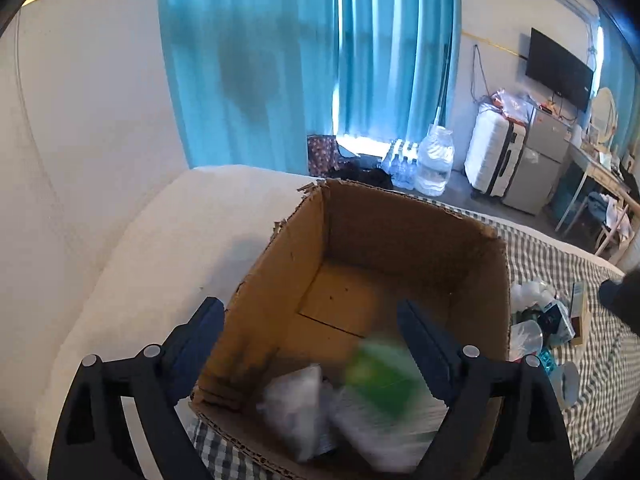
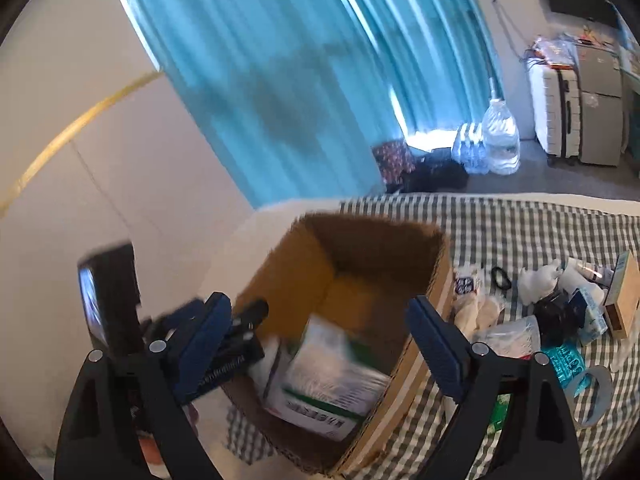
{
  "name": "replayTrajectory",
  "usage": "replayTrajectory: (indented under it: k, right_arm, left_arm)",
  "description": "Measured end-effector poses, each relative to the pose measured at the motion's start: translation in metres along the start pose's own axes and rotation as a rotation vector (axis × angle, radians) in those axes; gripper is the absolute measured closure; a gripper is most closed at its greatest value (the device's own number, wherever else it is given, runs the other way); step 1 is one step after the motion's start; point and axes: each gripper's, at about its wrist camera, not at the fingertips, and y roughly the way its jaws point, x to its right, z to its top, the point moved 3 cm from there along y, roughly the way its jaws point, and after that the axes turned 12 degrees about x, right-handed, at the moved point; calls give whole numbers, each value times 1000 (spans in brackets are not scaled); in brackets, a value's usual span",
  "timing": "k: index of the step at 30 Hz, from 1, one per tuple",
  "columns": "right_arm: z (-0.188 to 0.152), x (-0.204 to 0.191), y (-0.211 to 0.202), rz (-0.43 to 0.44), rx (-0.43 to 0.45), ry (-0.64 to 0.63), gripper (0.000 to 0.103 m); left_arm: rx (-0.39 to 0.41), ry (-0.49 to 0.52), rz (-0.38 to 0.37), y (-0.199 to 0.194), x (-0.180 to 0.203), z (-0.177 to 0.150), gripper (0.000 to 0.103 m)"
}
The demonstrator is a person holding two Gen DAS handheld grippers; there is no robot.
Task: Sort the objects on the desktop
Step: 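Release the medicine box and bag bundle into the cardboard box with both tools, then grasp the tape roll with the right tool while the left tool grasps the white tube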
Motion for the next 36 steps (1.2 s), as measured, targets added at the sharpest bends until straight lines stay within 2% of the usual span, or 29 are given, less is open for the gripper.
replayTrajectory:
  k: [2, 4, 5, 8, 10, 12, 15, 18, 22, 24, 26, 29, 33, 36]
  right_arm:
    - [8, 10, -16, -18, 52, 6, 13]
    - [15, 19, -32, -60, 96, -8, 13]
    - [18, 28, -44, -95, 118, -18, 13]
    - [21, 53, -76, -184, 171, -60, 13]
    - [19, 75, -98, -282, 193, -89, 13]
    - [14, 97, -117, -324, 196, -75, 13]
    - [0, 130, -143, -359, 190, -27, 13]
    - [-20, 161, -162, -419, 160, -23, 13]
    - [-46, 189, -174, -439, 113, -6, 13]
    - [-59, 200, -172, -432, 85, 12, 13]
    - [-67, 207, -169, -420, 59, 16, 13]
    - [-73, 208, -160, -404, 36, 15, 13]
    - [-83, 210, -150, -396, -2, 13, 13]
    - [-90, 221, -141, -413, -39, 26, 13]
  left_arm:
    - [-23, -15, -5, -6, 4, 0, 12]
    - [-6, -27, -32, -20, 11, 2, 9]
    - [9, -31, -55, -29, 20, 3, 3]
    - [58, -1, -187, -58, 64, 2, 0]
    - [78, 45, -214, -70, 91, -4, 0]
    - [62, 87, -221, -75, 120, -16, 0]
    - [19, 118, -252, -75, 160, -46, 0]
    - [-26, 150, -250, -67, 194, -80, 0]
    - [-95, 217, -223, -48, 223, -121, 0]
    - [-103, 232, -226, -41, 228, -136, 0]
    - [-71, 255, -224, -30, 229, -138, 0]
    - [24, 349, -215, -4, 236, -128, 0]
    - [98, 416, -303, 35, 238, -105, 0]
    - [150, 482, -315, 57, 243, -96, 0]
